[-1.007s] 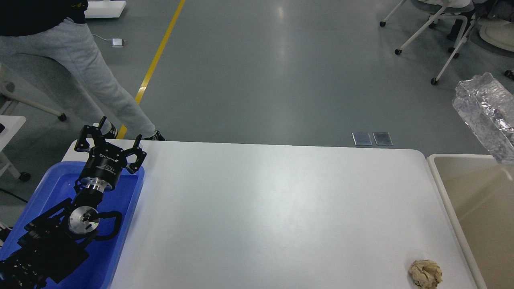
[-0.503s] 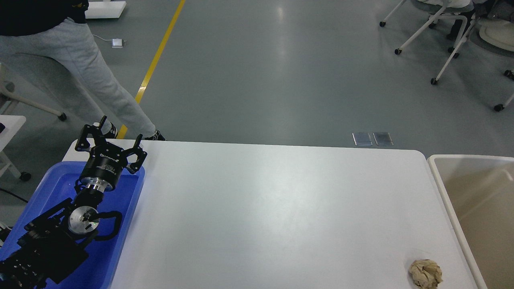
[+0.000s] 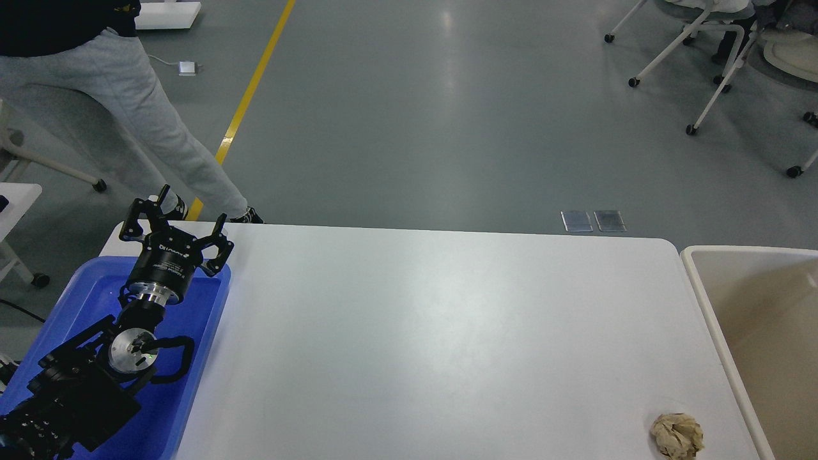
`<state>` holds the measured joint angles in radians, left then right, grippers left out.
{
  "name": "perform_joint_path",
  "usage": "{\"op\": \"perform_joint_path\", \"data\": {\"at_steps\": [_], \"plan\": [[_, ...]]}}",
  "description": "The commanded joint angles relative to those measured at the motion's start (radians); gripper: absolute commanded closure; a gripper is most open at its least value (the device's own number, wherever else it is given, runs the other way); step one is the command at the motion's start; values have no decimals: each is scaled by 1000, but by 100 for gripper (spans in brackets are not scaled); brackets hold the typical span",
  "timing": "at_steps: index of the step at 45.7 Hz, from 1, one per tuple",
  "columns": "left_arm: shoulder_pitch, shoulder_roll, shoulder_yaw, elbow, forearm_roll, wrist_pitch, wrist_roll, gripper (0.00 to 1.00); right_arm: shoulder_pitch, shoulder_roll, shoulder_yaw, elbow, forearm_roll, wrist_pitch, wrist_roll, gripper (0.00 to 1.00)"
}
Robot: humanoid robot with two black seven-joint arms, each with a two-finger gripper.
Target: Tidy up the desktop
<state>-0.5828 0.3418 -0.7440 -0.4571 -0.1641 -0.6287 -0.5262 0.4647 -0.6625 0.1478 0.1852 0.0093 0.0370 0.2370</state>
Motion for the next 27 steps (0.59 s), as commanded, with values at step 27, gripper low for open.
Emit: {"op": "perform_joint_path", "data": {"at_steps": [27], "plan": [[0,0,0,0,0,0,0,0,-12,170,-40,-155,-32,-35,-5,100]]}}
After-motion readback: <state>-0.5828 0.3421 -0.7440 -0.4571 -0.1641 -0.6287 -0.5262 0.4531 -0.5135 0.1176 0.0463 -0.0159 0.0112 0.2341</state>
